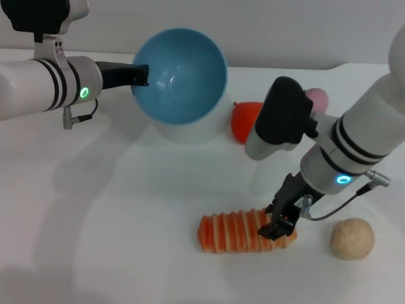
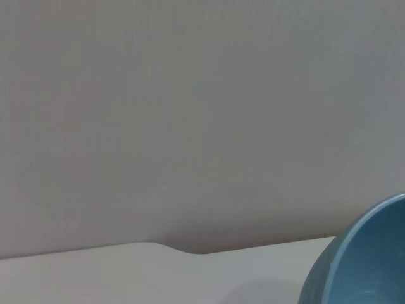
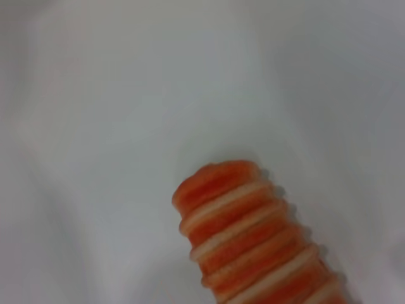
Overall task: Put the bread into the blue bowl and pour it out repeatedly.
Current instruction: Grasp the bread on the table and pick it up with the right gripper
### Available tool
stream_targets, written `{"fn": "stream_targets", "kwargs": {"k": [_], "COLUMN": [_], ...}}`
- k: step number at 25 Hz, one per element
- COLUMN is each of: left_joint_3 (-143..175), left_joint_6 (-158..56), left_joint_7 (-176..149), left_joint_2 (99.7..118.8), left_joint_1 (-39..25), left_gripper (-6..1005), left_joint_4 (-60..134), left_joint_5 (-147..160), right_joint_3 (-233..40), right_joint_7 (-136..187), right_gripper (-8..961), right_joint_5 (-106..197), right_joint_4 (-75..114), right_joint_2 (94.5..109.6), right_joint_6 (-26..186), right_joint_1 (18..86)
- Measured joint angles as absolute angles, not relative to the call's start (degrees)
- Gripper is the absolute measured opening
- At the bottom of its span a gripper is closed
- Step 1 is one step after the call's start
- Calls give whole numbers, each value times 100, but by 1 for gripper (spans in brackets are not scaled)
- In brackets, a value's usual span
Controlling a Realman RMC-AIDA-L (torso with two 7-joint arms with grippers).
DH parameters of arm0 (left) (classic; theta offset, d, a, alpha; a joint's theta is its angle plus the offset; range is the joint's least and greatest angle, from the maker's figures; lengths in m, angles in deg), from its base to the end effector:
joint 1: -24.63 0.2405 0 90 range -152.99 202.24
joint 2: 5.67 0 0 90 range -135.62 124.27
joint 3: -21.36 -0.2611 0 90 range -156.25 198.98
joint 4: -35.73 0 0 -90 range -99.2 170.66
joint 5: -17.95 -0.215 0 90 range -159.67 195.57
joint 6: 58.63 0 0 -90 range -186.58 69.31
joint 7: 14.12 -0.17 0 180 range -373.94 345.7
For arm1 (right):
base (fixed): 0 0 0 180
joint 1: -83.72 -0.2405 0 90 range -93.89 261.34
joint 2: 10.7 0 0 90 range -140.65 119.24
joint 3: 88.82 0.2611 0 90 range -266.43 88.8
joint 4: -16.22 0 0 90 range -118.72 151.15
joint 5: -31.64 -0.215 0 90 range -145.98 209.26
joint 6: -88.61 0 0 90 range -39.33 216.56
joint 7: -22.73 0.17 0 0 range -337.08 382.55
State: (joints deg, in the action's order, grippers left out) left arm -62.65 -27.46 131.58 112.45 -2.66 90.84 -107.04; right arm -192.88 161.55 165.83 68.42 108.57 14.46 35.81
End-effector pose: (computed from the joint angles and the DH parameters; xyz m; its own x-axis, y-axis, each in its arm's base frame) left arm -0.2552 0.4387 -0.0379 0.5959 0.6100 0.5223 0.7873 -0.3157 -0.5296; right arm 0.1736 0.3475 -0.1377 0.8267 -0.3457 0.4440 -0.3113 -0.9383 -0.1509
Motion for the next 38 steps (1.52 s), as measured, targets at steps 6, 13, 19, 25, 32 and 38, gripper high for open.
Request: {"fn": "stream_targets", "kwargs": {"k": [6, 13, 19, 25, 32, 38], "left_joint_3": [-6257, -6247, -6239, -6237, -6221, -6221], "left_joint_6": [-2739, -2747, -2747, -2746, -2749, -2755], "left_joint_7": [13161, 13161, 13161, 13161, 13161, 13161], "left_joint_2": [11239, 11236, 11236, 11236, 11235, 11228], "left_joint_1": [-270, -271, -295, -301, -306, -312], "left_gripper": [-1, -1, -2, -2, -1, 0], "left_joint_4": [9084, 9083, 9077, 9034, 9030, 9030], "left_joint_5": [-10587, -10523, -10518, -10518, -10518, -10519], "right_joint_3": [-19516, -19875, -20129, -20213, -20266, -20253], "right_joint_7": [16157, 16160, 16160, 16160, 16144, 16129], "right_gripper": [434, 434, 434, 434, 433, 340], "right_joint_5": [16569, 16245, 16204, 16203, 16216, 16247], "right_joint_4": [6790, 6480, 6396, 6371, 6339, 6516], "right_joint_2": [10871, 10880, 10883, 10893, 10893, 10864], "right_joint_6": [1741, 2010, 2207, 2324, 2332, 2257], "right_joint_1": [3576, 3508, 3490, 3521, 3508, 3538]}}
